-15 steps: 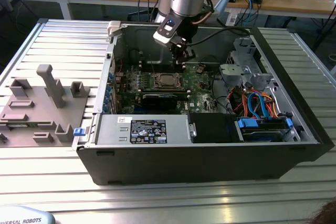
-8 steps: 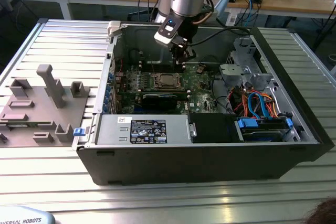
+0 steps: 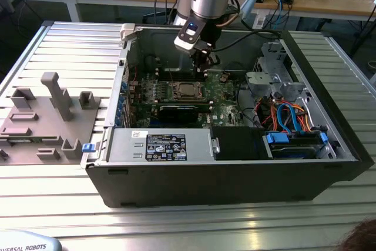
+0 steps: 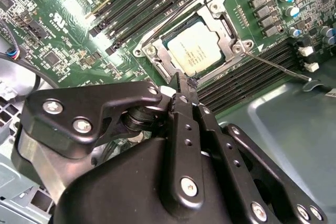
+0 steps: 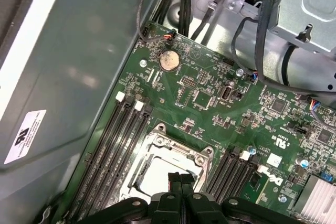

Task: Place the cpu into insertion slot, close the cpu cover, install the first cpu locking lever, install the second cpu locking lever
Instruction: 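Install the first cpu locking lever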

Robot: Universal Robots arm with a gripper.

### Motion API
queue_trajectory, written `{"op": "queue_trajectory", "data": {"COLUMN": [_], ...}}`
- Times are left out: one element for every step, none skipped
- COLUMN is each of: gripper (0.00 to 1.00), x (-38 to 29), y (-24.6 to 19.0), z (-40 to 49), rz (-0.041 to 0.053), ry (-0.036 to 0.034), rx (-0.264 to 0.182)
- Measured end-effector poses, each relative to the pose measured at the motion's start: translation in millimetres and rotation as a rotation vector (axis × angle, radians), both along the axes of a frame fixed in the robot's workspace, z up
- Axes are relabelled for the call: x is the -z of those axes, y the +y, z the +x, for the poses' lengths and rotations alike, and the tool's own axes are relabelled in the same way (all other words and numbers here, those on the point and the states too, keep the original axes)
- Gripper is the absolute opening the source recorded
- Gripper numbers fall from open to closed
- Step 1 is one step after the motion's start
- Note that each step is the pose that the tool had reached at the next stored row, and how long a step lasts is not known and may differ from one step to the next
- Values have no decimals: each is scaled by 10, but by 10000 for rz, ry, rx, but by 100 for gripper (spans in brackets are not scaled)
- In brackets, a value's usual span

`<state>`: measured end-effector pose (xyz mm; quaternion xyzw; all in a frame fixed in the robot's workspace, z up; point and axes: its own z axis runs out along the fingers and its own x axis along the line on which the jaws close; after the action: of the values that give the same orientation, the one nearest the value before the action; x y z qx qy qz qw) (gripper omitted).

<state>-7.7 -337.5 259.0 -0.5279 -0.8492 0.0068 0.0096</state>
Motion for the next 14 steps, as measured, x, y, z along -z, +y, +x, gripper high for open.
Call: {"op": "queue_trajectory", "data": {"gripper": [11, 11, 11, 11, 11, 11, 11, 11, 11, 11, 11, 11, 11, 11], "x": [0, 0, 0, 0, 0, 0, 0, 0, 0, 0, 0, 0, 0, 0], "y": [0, 0, 0, 0, 0, 0, 0, 0, 0, 0, 0, 0, 0, 0], "z": [0, 0, 0, 0, 0, 0, 0, 0, 0, 0, 0, 0, 0, 0], "rz": [0, 0, -1, -1, 0, 0, 0, 0, 0, 0, 0, -1, 0, 0], "ry": [0, 0, 0, 0, 0, 0, 0, 0, 0, 0, 0, 0, 0, 0], "rx": [-31, -66, -125, -162, -202, -249, -282, -326, -363, -448, -801, -1025, -1229, -1258]}}
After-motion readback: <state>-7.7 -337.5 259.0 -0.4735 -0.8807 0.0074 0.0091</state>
